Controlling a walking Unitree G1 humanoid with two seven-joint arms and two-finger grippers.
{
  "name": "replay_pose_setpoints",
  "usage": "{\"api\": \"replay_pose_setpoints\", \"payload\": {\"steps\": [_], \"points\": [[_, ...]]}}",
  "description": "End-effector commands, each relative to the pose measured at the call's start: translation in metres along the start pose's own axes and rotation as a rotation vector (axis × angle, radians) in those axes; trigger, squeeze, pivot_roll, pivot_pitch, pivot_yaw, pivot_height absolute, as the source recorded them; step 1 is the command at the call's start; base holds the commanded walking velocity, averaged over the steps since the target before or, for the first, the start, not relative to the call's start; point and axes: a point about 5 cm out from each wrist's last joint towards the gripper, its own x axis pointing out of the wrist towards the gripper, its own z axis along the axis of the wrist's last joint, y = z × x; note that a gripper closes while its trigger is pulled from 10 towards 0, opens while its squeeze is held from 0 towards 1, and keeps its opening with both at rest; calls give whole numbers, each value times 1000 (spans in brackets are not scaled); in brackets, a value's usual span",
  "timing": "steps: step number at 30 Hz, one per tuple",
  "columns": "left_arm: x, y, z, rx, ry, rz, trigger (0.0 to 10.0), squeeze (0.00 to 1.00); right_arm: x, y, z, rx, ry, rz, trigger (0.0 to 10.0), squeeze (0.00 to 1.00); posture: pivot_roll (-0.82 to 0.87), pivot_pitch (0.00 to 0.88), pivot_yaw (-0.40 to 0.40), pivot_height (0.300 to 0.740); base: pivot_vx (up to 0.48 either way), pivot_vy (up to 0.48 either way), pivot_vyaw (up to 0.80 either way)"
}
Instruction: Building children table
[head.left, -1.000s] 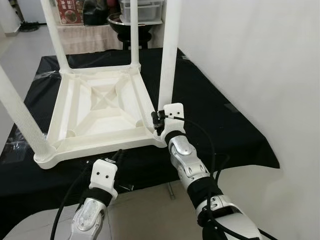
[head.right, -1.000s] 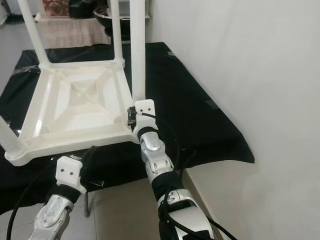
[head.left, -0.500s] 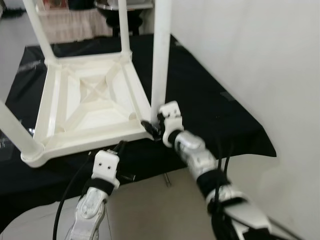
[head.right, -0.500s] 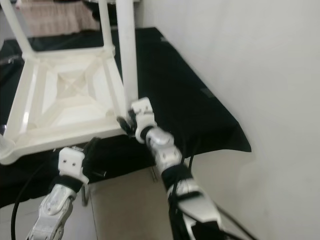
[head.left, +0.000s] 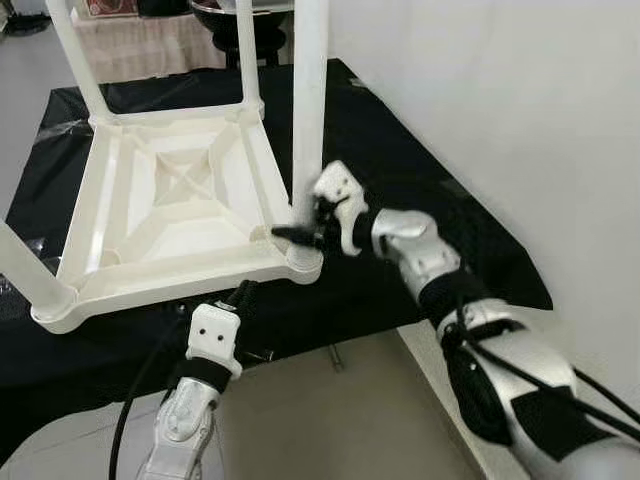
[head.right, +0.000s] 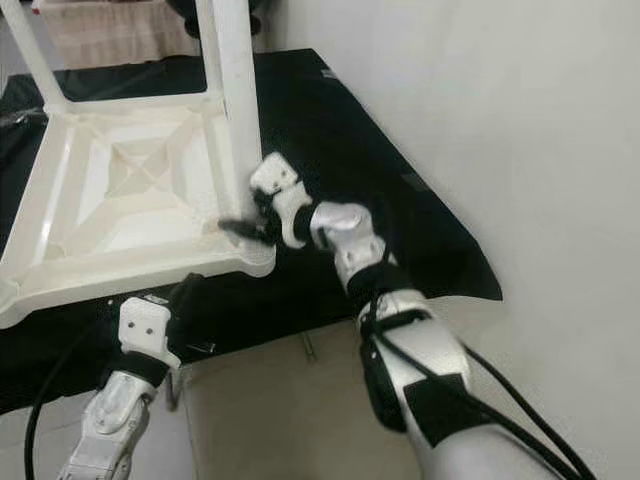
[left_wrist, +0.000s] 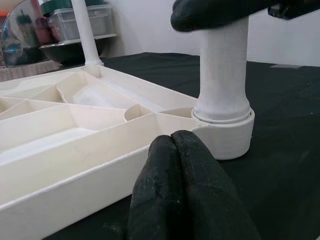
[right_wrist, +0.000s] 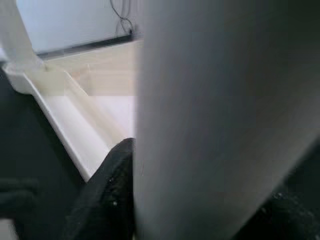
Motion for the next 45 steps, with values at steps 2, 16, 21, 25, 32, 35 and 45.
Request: {"api": "replay_pose_setpoints", "payload": {"steps": [2, 16, 21, 25, 32, 35, 45], "points": [[-4, -5, -3, 7, 8, -7, 10000, 0, 1, 0, 10, -3, -27, 57, 0, 0, 99, 161, -87, 740, 0, 0, 0], [-4, -3, -4, 3, 7, 0, 10000, 0, -27, 9, -82, 252, 97, -664, 0, 0, 48, 156, -83, 740, 0, 0, 0], [-3, -1, -5, 4, 9, -1, 10000, 0, -33, 59, -123, 313, 239, -840, 0, 0, 45, 153, -73, 740, 0, 0, 0], [1, 2, -10, 8, 20, -7, 10000, 0, -21, 55, -121, 227, 257, -860, 0, 0, 22, 111, -51, 740, 0, 0, 0], [6, 5, -14, 6, 29, -4, 10000, 0, 1, 35, -95, 224, 190, -832, 7647, 0, 25, 97, -49, 740, 0, 0, 0], [7, 6, -15, 4, 29, 1, 10000, 0, 6, 25, -71, 194, 83, -733, 10000, 1000, 25, 93, -52, 740, 0, 0, 0], [8, 3, -14, -1, 17, 2, 10000, 0, 4, 8, -25, 102, -42, -407, 10000, 824, 32, 102, -67, 740, 0, 0, 0]]}}
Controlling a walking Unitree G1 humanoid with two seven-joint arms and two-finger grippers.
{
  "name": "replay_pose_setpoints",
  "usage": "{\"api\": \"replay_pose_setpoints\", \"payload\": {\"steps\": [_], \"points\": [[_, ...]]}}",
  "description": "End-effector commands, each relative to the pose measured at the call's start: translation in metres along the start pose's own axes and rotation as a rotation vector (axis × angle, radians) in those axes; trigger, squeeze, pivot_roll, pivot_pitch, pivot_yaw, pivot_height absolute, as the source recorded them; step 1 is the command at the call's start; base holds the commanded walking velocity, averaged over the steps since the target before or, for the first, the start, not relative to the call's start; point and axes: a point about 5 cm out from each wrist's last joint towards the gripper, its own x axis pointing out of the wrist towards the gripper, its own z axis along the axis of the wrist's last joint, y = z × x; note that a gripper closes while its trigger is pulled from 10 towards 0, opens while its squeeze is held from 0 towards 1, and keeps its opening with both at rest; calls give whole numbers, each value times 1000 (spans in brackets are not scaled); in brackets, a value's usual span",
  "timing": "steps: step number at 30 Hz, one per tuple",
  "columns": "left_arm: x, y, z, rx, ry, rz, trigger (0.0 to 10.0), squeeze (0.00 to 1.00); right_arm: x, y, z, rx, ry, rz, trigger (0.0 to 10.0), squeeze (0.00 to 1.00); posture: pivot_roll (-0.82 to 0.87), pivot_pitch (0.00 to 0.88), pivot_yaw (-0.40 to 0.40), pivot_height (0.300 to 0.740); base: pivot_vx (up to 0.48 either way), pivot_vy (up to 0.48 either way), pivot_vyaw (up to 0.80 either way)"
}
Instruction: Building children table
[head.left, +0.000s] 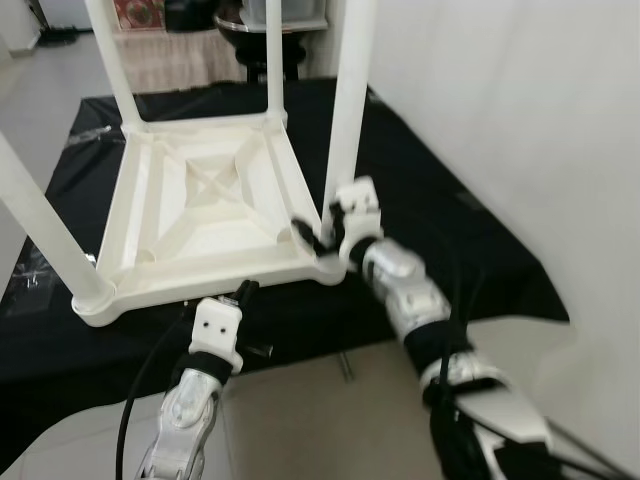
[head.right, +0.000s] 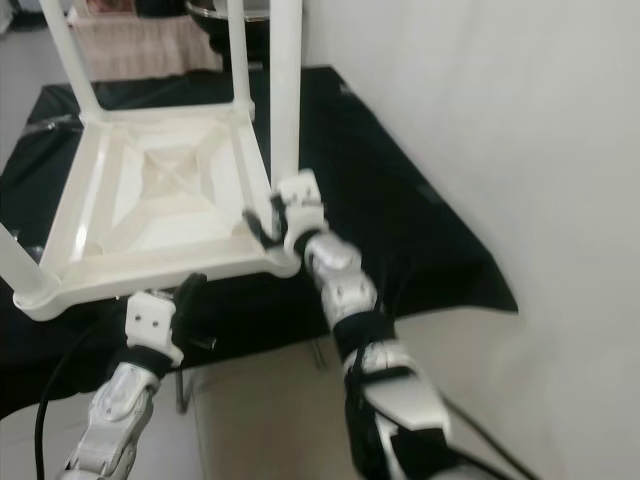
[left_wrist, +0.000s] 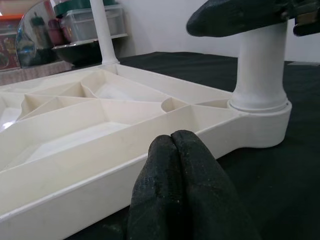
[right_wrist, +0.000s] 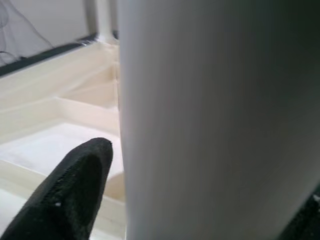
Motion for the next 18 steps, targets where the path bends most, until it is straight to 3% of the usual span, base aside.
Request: {"api": "replay_pose_setpoints", "payload": {"steps": [1, 4, 9, 10, 11, 12, 13, 18], "points": [[-3, -1, -2, 2, -3, -2, 10000, 0, 5, 4, 12, -45, -17, 180, 10000, 0, 39, 106, -73, 740, 0, 0, 0], [-5, -1, -1, 2, -8, 2, 10000, 0, 8, 4, 40, -134, -53, 416, 10000, 0, 50, 112, -77, 740, 0, 0, 0], [-6, -1, -1, 3, -8, 2, 10000, 0, 9, 7, 47, -129, -44, 513, 10000, 0, 56, 115, -72, 740, 0, 0, 0], [-7, -1, -1, 4, -8, 1, 10000, 0, 10, 10, 48, -121, -35, 552, 8510, 0, 61, 118, -71, 740, 0, 0, 0], [-7, -1, -1, 4, -8, 1, 10000, 0, 10, 10, 48, -121, -35, 552, 8510, 0, 61, 118, -71, 740, 0, 0, 0], [-7, 0, -1, 4, -7, 1, 10000, 0, 9, 12, 47, -119, -30, 593, 3569, 0, 62, 117, -70, 740, 0, 0, 0], [-7, 0, -1, 5, -7, 0, 10000, 0, 8, 14, 47, -119, -25, 624, 0, 0, 63, 119, -70, 740, 0, 0, 0], [-7, 0, -1, 5, -7, 1, 10000, 0, 8, 15, 45, -108, -15, 644, 0, 0, 63, 121, -69, 740, 0, 0, 0]]}}
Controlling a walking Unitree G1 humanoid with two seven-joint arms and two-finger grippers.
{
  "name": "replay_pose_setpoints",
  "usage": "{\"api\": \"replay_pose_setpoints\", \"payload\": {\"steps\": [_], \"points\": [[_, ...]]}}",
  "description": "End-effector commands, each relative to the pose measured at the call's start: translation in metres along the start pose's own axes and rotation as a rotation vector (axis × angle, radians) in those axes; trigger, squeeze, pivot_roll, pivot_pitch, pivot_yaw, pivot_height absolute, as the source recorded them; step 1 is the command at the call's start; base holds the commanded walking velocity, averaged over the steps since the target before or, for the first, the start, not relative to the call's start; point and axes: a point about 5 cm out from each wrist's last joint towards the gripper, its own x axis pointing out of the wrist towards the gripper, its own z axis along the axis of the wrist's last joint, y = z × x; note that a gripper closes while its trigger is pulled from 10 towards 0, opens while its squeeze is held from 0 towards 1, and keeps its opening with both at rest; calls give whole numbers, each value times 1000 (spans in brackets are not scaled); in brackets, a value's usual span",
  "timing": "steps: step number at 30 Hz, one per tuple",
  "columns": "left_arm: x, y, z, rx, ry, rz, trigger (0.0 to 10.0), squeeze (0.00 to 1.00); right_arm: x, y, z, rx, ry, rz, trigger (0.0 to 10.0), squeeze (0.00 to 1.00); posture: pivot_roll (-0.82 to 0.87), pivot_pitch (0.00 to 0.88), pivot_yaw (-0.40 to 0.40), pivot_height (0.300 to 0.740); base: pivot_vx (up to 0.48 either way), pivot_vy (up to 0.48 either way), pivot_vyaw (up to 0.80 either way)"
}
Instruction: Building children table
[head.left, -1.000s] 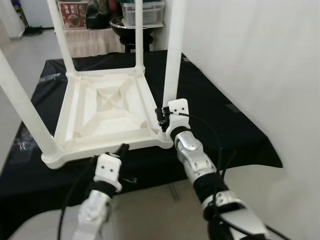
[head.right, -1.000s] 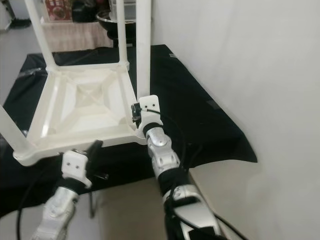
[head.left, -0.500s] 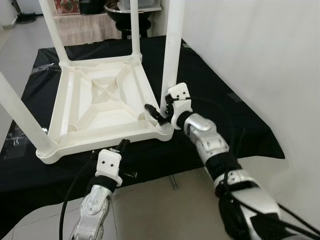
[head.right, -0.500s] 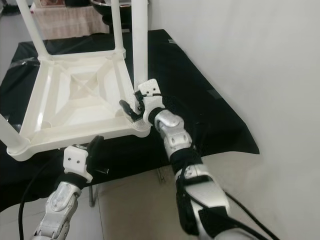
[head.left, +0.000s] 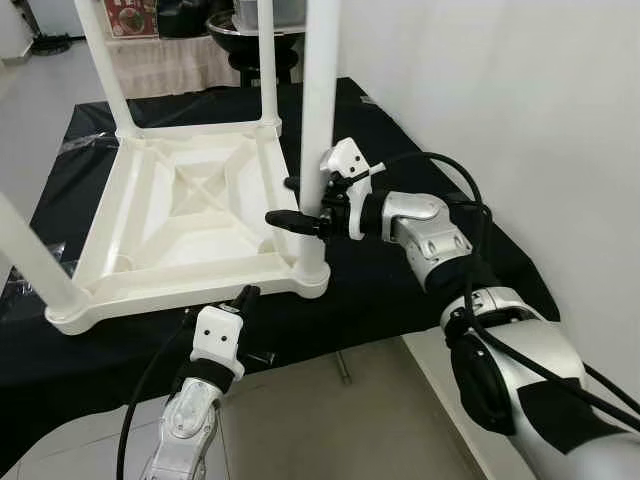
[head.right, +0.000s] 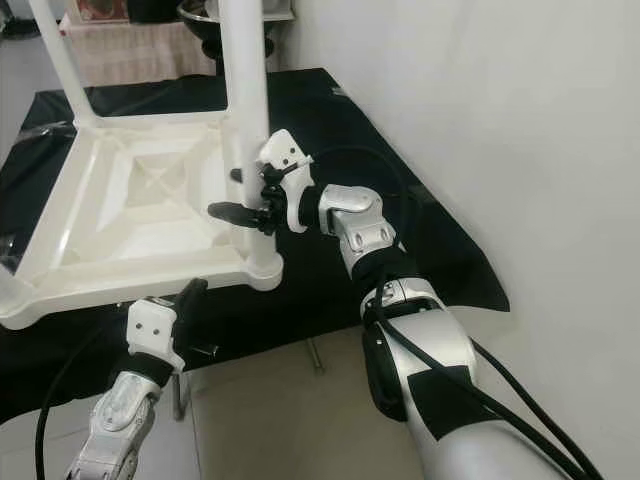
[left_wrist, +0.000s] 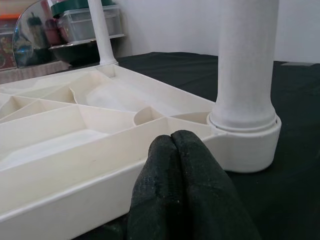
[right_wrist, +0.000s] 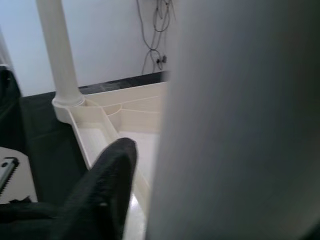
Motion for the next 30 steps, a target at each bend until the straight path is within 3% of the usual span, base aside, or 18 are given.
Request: {"api": "replay_pose_setpoints", "payload": {"steps": [1, 5, 8, 10, 11, 12, 13, 14, 15, 16, 17, 19, 23, 26, 27, 28, 29, 30], "points": [[-5, 0, 0, 5, -9, -1, 10000, 0, 5, 5, -6, 24, 26, 40, 0, 0, 64, 123, -68, 740, 0, 0, 0], [-5, 0, 0, 6, -10, -2, 10000, 0, 1, 2, -10, 38, 25, -2, 0, 0, 63, 123, -67, 740, 0, 0, 0], [-5, 1, 2, 6, -12, -3, 10000, 0, -10, -7, -22, 63, 37, -147, 0, 0, 67, 134, -58, 740, 0, 0, 0], [-5, 1, 2, 6, -12, -3, 10000, 0, -10, -7, -22, 63, 37, -147, 0, 0, 67, 134, -58, 740, 0, 0, 0], [-6, 1, 2, 6, -14, -3, 10000, 0, -17, -10, -32, 79, 62, -245, 0, 0, 70, 146, -61, 740, 0, 0, 0], [-7, 1, 4, 6, -17, -3, 10000, 0, -26, -7, -58, 116, 137, -366, 0, 0, 79, 159, -58, 740, 0, 0, 0], [-7, 1, 4, 6, -17, -3, 10000, 0, -26, -7, -58, 116, 137, -366, 0, 0, 79, 159, -58, 740, 0, 0, 0], [-10, 4, 6, 8, -19, -2, 10000, 0, -38, 25, -125, 363, 263, -820, 0, 0, 56, 169, -50, 740, 0, 0, 0], [-10, 4, 6, 8, -19, -2, 10000, 0, -38, 25, -125, 363, 263, -820, 0, 0, 56, 169, -50, 740, 0, 0, 0], [-11, 5, 6, 8, -19, -1, 10000, 0, -46, 45, -149, 452, 348, -994, 0, 0, 56, 169, -50, 740, 0, 0, 0], [-10, 5, 6, 8, -19, -3, 10000, 0, -43, 74, -168, 488, 397, -1067, 0, 0, 57, 173, -42, 740, 0, 0, 0], [-9, 5, 6, 8, -19, -4, 10000, 0, -40, 77, -169, 483, 388, -1050, 0, 0, 57, 173, -42, 740, 0, 0, 0], [-8, 4, 4, 8, -12, -8, 10000, 0, -14, 50, -142, 381, 321, -993, 0, 0, 56, 159, -44, 740, 0, 0, 0], [-7, 4, 3, 7, -12, -6, 10000, 0, -3, 41, -126, 354, 285, -945, 0, 0, 61, 153, -54, 740, 0, 0, 0], [-6, 3, 4, 8, -13, -4, 10000, 0, 3, 37, -116, 338, 260, -923, 10000, 0, 63, 152, -61, 740, 0, 0, 0], [-5, 3, 4, 9, -15, -1, 10000, 0, 10, 34, -107, 322, 237, -882, 10000, 0, 63, 152, -61, 740, 0, 0, 0], [-4, 3, 4, 9, -16, 0, 10000, 0, 14, 30, -96, 304, 196, -830, 10000, 1000, 66, 152, -64, 740, 0, 0, 0], [-4, 3, 4, 9, -15, 1, 10000, 0, 16, 30, -89, 288, 173, -821, 10000, 1000, 66, 152, -64, 740, 0, 0, 0]]}}
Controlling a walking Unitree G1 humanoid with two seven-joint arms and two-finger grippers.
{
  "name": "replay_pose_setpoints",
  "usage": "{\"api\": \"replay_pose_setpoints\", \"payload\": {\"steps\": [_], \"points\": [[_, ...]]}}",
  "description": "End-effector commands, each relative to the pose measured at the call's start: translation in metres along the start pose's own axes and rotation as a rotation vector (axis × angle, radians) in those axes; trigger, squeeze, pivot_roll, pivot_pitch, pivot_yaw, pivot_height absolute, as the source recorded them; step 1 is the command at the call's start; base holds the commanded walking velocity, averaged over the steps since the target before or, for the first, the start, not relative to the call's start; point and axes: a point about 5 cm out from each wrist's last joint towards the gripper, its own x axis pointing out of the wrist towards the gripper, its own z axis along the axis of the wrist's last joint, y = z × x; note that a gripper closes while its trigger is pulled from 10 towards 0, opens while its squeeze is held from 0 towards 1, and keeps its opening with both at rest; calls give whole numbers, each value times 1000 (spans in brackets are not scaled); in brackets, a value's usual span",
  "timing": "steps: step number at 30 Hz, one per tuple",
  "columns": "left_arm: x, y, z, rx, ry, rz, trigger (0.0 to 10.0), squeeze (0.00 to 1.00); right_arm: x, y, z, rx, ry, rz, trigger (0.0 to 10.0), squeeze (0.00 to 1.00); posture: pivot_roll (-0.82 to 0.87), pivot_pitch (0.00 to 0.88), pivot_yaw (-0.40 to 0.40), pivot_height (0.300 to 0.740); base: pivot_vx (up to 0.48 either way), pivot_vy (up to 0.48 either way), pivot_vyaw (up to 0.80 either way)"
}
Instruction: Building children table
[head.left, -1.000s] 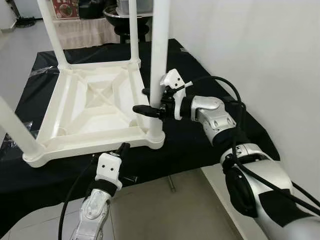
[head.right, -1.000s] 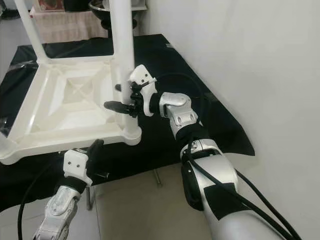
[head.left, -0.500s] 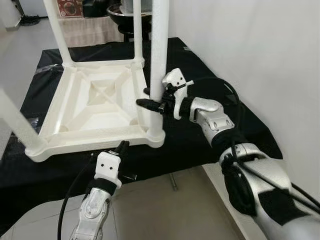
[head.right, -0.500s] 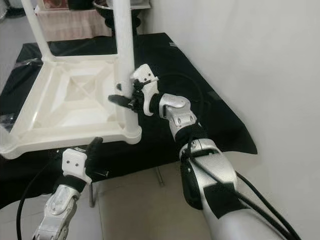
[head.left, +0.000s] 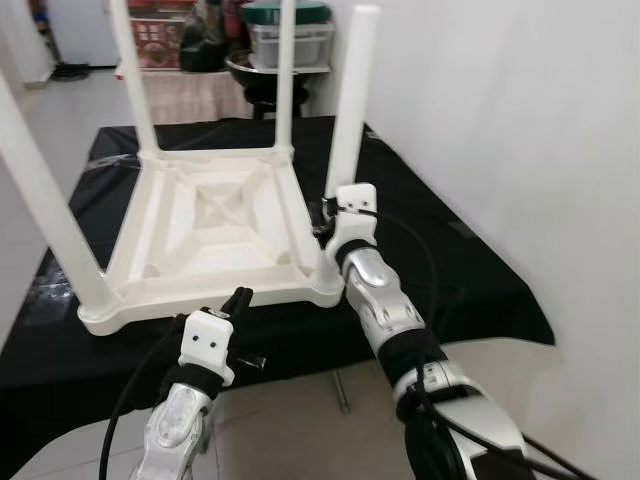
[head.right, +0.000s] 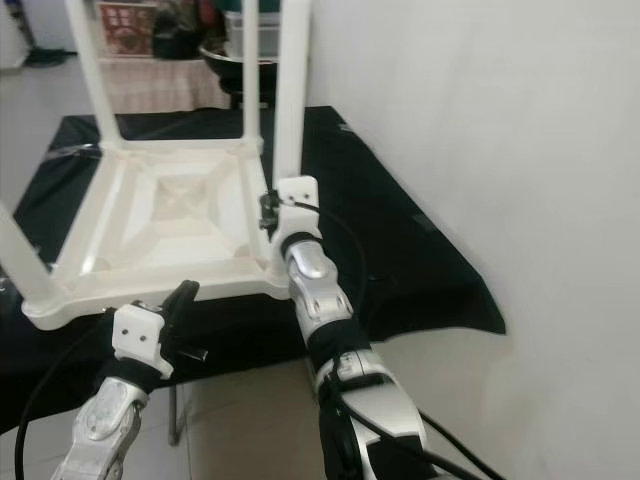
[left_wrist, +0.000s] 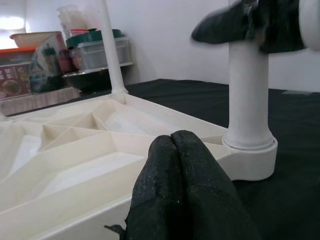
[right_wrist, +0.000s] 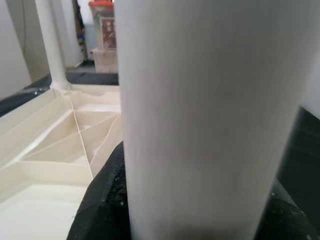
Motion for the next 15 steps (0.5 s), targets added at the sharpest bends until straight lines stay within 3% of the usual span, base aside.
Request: {"api": "replay_pose_setpoints", "payload": {"steps": [1, 3, 7, 8, 9, 10, 13, 15], "points": [[-2, -1, -5, -3, 23, 9, 10000, 0, -7, 5, -29, 15, 118, 39, 10000, 1000, 66, 152, -64, 740, 0, 0, 0], [-2, -2, -4, -4, 23, 6, 10000, 0, -10, 7, -14, 15, 56, 80, 10000, 1000, 67, 153, -67, 740, 0, 0, 0], [-2, -2, -4, -6, 23, 5, 10000, 0, -9, 4, -7, 15, 25, 149, 10000, 1000, 68, 153, -68, 740, 0, 0, 0], [-2, -4, -3, -11, 22, 0, 10000, 0, -7, -2, 5, -14, -19, 284, 10000, 847, 68, 164, -71, 740, 0, 0, 0], [-2, -4, -3, -11, 22, 0, 10000, 0, -7, -2, 5, -14, -19, 284, 10000, 847, 68, 164, -71, 740, 0, 0, 0], [-4, -7, -2, -20, 23, -16, 10000, 0, -7, -11, 16, -74, -46, 415, 10000, 0, 76, 175, -71, 740, 0, 0, 0], [-4, -9, -2, -28, 25, -30, 10000, 0, -7, -16, 21, -115, -54, 486, 10000, 0, 76, 175, -71, 740, 0, 0, 0], [-9, -12, 2, -24, 20, -38, 10000, 0, -9, -23, 28, -173, -41, 614, 10000, 0, 93, 195, -74, 740, 0, 0, 0]]}}
